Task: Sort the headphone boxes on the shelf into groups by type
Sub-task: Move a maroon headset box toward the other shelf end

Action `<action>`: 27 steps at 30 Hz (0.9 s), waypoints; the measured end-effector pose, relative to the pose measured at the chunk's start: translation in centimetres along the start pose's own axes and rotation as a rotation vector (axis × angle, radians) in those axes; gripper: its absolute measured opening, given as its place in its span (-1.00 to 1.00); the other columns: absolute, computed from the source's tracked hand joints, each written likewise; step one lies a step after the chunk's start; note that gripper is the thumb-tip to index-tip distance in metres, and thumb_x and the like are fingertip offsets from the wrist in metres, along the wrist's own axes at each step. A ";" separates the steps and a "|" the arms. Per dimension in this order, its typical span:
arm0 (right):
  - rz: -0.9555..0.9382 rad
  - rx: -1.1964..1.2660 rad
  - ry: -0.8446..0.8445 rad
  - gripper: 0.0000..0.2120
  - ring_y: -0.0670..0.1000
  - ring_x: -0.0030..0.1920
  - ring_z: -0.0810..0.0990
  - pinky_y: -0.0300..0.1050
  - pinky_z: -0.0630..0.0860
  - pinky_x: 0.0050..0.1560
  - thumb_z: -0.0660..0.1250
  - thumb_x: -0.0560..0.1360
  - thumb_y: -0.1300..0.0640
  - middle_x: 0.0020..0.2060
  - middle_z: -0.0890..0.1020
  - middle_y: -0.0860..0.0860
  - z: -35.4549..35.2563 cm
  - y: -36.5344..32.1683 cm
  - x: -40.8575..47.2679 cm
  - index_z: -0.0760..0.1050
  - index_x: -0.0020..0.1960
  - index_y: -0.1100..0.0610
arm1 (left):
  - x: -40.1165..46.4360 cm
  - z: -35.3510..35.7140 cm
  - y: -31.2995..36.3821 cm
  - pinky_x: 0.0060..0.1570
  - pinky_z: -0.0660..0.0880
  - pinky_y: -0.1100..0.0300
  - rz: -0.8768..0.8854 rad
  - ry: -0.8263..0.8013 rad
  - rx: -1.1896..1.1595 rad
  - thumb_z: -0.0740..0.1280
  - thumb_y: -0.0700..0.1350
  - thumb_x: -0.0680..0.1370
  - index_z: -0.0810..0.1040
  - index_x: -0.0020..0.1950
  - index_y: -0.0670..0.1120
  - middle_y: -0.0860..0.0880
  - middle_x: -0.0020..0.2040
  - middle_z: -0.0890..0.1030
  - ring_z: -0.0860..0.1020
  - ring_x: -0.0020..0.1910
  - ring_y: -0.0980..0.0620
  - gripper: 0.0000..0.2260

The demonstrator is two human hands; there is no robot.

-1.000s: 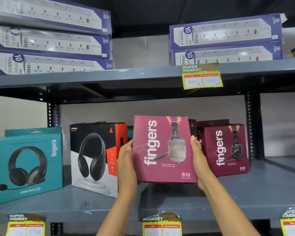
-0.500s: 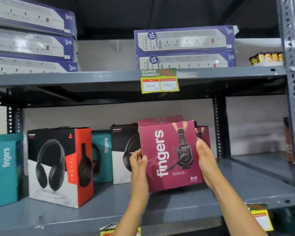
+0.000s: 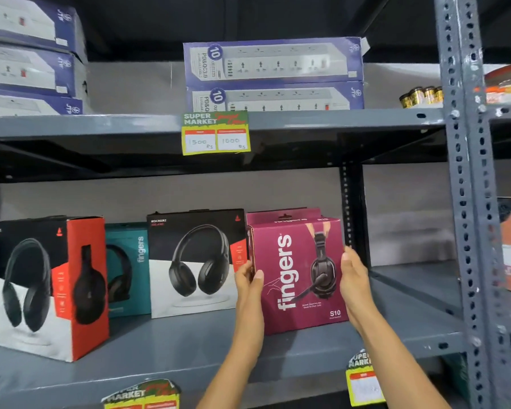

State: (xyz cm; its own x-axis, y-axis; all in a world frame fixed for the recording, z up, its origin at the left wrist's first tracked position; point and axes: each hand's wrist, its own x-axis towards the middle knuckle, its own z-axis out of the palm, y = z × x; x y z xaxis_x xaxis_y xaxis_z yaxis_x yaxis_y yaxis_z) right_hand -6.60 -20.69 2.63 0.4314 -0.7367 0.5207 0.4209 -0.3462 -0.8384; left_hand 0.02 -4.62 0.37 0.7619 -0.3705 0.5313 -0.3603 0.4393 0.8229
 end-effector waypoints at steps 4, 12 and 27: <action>0.002 -0.010 0.034 -0.61 -0.02 0.22 0.38 -0.24 0.22 0.11 -0.04 0.67 0.17 0.38 0.41 0.18 -0.4 0.0 0.4 0.29 0.44 0.24 | 0.4 0.9 -0.4 0.39 0.32 -0.13 0.006 0.024 0.020 0.22 0.30 0.36 0.36 0.28 0.16 0.08 0.33 0.47 0.44 0.34 0.03 -0.48; -0.100 -0.026 0.136 -0.66 0.04 0.25 0.50 0.00 0.45 0.20 0.00 0.65 0.07 0.20 0.54 -0.02 -0.9 0.4 0.6 0.45 0.32 0.01 | 0.4 1.0 -0.3 0.20 0.43 0.19 0.057 0.034 0.030 0.20 0.13 0.55 0.37 0.26 0.09 0.05 0.30 0.48 0.49 0.21 0.19 -0.69; -0.332 0.254 0.021 -0.73 -0.09 0.15 0.53 -0.17 0.43 0.20 0.05 0.62 0.14 0.10 0.59 -0.06 15.3 -4.7 -8.1 0.48 0.18 0.03 | -2.7 -21.3 6.4 0.23 0.32 0.45 0.473 0.499 0.322 0.14 -0.05 0.58 0.42 0.34 -0.10 0.02 0.30 0.48 0.44 0.28 0.23 -0.65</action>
State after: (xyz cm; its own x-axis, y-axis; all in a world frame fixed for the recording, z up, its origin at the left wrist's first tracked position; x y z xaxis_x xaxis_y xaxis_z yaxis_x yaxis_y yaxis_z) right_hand 0.19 -4.20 4.81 0.2241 -0.6218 0.7505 0.7186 -0.4147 -0.5582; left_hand 7.12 16.66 -0.12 0.6127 0.2456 0.7512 -0.7901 0.1706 0.5887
